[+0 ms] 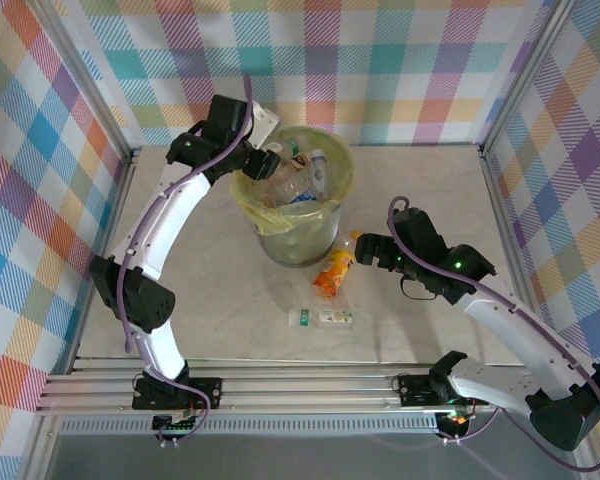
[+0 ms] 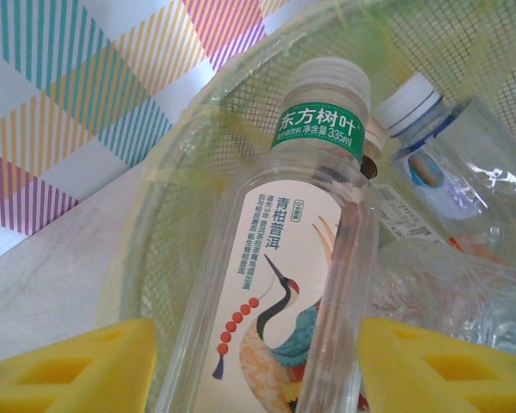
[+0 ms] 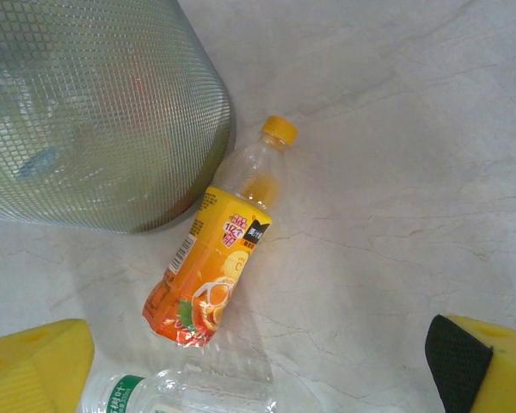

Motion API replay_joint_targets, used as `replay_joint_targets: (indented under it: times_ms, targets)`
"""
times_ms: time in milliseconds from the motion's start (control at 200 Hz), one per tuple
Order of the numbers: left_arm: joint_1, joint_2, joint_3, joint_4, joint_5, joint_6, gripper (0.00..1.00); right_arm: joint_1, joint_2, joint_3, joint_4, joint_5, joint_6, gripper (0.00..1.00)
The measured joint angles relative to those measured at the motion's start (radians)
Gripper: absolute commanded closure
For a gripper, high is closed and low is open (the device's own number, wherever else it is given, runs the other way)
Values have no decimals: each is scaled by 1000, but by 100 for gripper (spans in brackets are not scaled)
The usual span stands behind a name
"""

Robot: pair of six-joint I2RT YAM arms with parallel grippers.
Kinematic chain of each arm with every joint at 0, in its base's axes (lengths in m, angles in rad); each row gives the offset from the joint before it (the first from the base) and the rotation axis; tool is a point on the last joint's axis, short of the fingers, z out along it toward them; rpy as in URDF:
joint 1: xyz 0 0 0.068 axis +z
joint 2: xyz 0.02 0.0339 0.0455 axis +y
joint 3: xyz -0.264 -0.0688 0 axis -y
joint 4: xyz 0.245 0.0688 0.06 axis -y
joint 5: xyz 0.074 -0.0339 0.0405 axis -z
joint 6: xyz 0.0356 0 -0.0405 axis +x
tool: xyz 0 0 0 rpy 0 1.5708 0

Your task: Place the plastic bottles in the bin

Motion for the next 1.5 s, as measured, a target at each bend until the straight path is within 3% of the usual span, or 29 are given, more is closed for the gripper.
replay_joint_targets:
  times_ms: [180,435,635,700,850,1180,1500]
  targets:
    - [0,14,0,3,0,-5,37,0,13,0,1,-105,-55,3]
    - [0,-9,0,4,3,-56,17,87,26,0,1,-200,-174,4]
    - [0,-164,-33,33,-3,-122,0,182,71,0,0,-207,-250,4]
    - [0,-244,-73,61,-24,-156,0,218,97,0,0,-206,-274,3]
    - [0,-452,-248,140,-90,-270,0,293,178,14,-18,-200,-323,1]
    - [0,-859,-849,293,-236,-608,0,374,349,49,-77,-169,-408,0]
    - [0,-1069,-1116,294,-370,-809,0,379,408,41,-80,-167,-470,0]
